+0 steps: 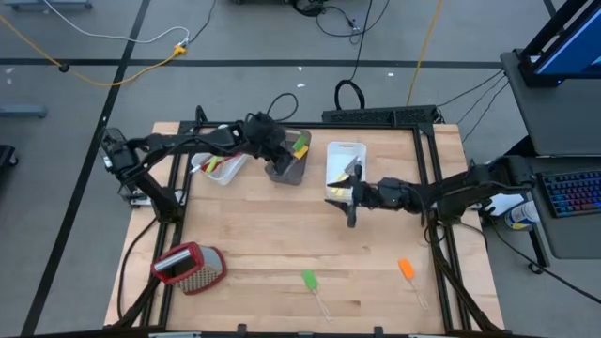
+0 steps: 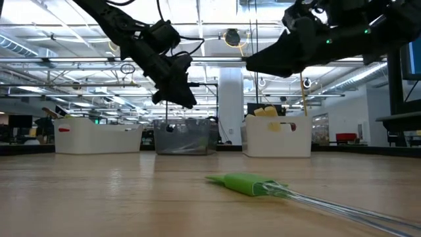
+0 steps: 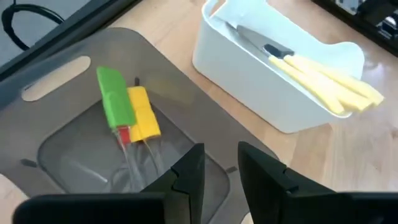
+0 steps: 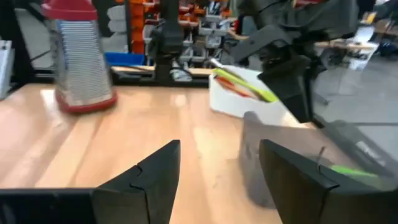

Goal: Pick & Place Kitchen Items
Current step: Put the orange spatula into the black bin

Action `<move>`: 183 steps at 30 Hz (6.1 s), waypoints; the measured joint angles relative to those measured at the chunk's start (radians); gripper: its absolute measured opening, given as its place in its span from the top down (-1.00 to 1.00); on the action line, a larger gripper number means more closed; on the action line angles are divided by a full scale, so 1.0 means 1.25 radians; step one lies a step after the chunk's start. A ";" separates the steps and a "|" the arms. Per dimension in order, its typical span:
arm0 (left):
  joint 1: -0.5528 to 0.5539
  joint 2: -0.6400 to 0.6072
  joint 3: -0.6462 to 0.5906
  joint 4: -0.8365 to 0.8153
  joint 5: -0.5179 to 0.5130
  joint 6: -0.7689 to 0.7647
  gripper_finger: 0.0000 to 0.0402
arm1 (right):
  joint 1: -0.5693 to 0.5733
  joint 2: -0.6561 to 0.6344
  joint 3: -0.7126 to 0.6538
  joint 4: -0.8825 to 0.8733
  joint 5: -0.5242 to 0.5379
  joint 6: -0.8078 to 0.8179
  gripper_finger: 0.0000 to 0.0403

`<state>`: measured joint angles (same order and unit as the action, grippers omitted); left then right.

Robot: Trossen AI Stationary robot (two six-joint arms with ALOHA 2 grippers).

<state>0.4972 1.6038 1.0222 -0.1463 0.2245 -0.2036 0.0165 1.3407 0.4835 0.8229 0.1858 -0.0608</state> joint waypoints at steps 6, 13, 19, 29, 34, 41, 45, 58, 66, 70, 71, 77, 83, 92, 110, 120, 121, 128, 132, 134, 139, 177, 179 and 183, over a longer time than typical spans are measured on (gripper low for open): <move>-0.036 0.000 0.000 0.024 -0.034 0.000 0.49 | 0.089 -0.051 0.000 -0.147 0.041 0.088 -0.05; -0.056 0.001 0.000 0.104 -0.040 0.000 0.49 | 0.202 -0.061 0.116 -0.517 0.117 0.246 -0.05; -0.059 0.001 0.000 0.199 -0.040 0.000 0.49 | 0.268 -0.049 0.278 -0.850 0.163 0.414 -0.05; -0.059 0.001 0.000 0.242 -0.040 0.047 0.49 | 0.331 -0.049 0.276 -1.062 -0.114 0.859 -0.05; -0.059 0.001 0.000 0.251 -0.040 0.062 0.49 | 0.382 -0.049 0.239 -1.080 -0.279 1.078 -0.04; -0.059 0.001 0.000 0.253 -0.041 0.063 0.49 | 0.452 -0.049 0.150 -1.081 -0.336 1.398 -0.04; -0.059 0.001 0.000 0.257 -0.042 0.080 0.49 | 0.482 -0.049 0.107 -1.083 -0.397 1.525 -0.04; -0.059 0.001 0.000 0.268 -0.042 0.081 0.49 | 0.496 -0.051 0.050 -1.079 -0.403 1.565 -0.04; -0.059 0.001 0.000 0.268 -0.042 0.080 0.49 | 0.497 -0.050 0.049 -1.154 -0.361 1.494 -0.03; -0.059 0.001 0.000 0.268 -0.042 0.080 0.49 | 0.497 -0.042 0.048 -1.165 -0.334 1.481 0.12; -0.059 0.001 0.000 0.268 -0.042 0.080 0.49 | 0.497 -0.036 0.048 -1.170 -0.333 1.481 0.18; -0.059 0.001 0.000 0.268 -0.041 0.081 0.49 | 0.497 0.014 0.048 -1.165 -0.337 1.465 0.53; -0.059 0.001 0.000 0.268 -0.041 0.081 0.49 | 0.497 0.027 0.048 -1.152 -0.337 1.459 0.70; -0.059 0.001 0.000 0.268 -0.041 0.082 0.49 | 0.497 0.028 0.048 -1.165 -0.326 1.446 0.79; -0.059 0.001 0.000 0.271 -0.041 0.081 0.49 | 0.494 -0.164 0.045 -1.135 -0.024 1.330 0.93; -0.072 0.001 0.000 0.271 -0.041 0.082 0.49 | 0.492 -0.202 0.045 -1.066 0.188 1.172 0.94; -0.078 0.001 0.000 0.271 -0.041 0.083 0.49 | 0.489 -0.203 0.045 -1.051 0.219 1.148 0.94; -0.133 0.001 0.000 0.270 -0.041 0.103 0.49 | 0.433 -0.202 0.046 -0.909 0.372 0.900 0.94; -0.169 0.001 0.000 0.264 -0.041 0.105 0.49 | 0.382 -0.203 0.046 -0.810 0.452 0.713 0.94; -0.187 0.001 0.000 0.264 -0.041 0.104 0.49 | 0.352 -0.203 0.047 -0.753 0.485 0.625 0.94; -0.225 0.001 0.000 0.264 -0.041 0.107 0.49 | 0.285 -0.203 0.047 -0.562 0.497 0.421 0.94; -0.274 0.011 -0.001 0.431 -0.168 0.207 0.49 | -0.061 -0.120 0.048 0.146 0.057 0.065 0.93; -0.274 0.011 -0.001 0.434 -0.178 0.220 0.49 | -0.061 -0.107 0.048 0.171 0.058 0.062 0.93; -0.274 0.011 -0.001 0.423 -0.190 0.225 0.50 | -0.061 -0.085 0.048 0.220 0.058 0.052 0.93</move>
<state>0.1544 1.6173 1.0210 0.3820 -0.0135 0.0776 -0.0597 1.2343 0.5434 1.0985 0.2581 0.0040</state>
